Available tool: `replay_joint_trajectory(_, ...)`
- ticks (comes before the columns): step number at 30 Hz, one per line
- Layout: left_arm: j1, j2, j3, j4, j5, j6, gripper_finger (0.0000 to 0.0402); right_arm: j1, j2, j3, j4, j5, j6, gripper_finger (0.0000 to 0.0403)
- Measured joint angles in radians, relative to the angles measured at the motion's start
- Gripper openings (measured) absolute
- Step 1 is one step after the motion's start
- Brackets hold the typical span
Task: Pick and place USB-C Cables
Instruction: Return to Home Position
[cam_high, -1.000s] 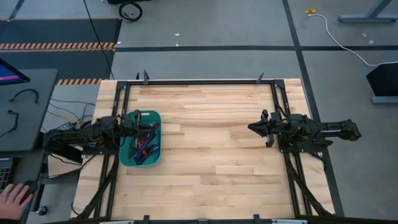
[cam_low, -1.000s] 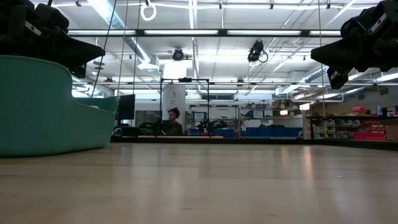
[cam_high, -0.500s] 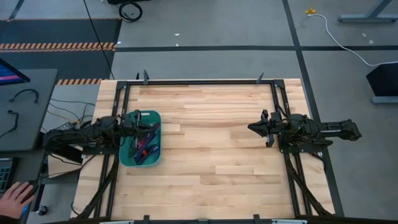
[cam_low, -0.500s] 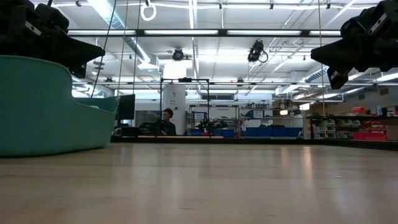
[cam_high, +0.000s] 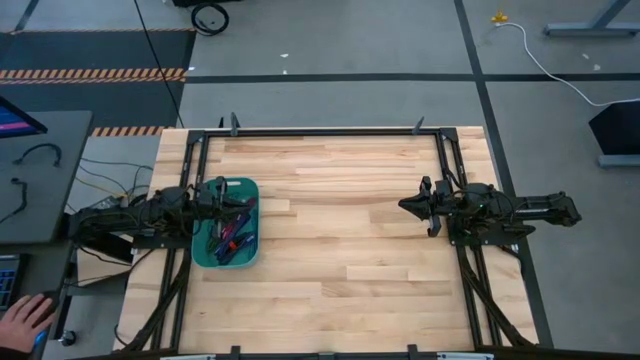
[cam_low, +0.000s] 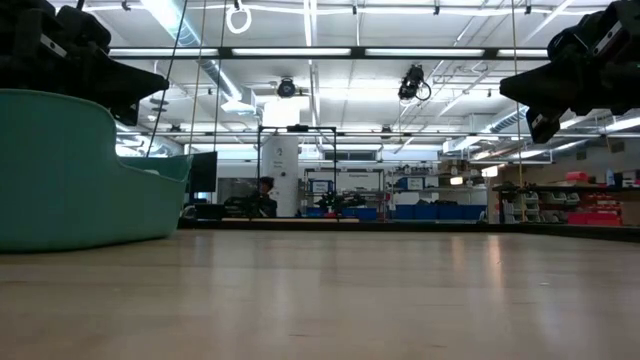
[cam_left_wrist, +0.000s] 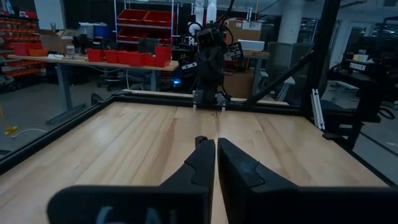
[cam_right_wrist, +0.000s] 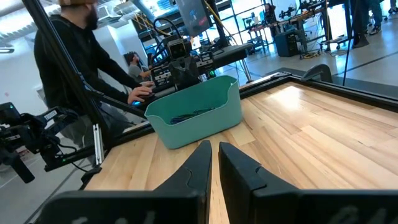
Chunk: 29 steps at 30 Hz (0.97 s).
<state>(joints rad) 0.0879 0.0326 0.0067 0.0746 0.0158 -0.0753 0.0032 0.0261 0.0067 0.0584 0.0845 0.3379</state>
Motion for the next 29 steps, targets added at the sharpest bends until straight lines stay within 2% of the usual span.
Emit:
replay_joint_trajectory(10, 0.0, 0.0, 0.0, 0.0, 0.0, 0.0, 0.0036, 0.0, 0.0, 0.0, 0.0, 0.0, 0.0, 0.0035)
replay_joint_trajectory(21, 0.0, 0.0, 0.0, 0.0, 0.0, 0.0, 0.0024, 0.0, 0.0, 0.0, 0.0, 0.0, 0.0, 0.0035)
replay_joint_trajectory(29, 0.0, 0.0, 0.0, 0.0, 0.0, 0.0, 0.0036, 0.0, 0.0, 0.0, 0.0, 0.0, 0.0, 0.0035)
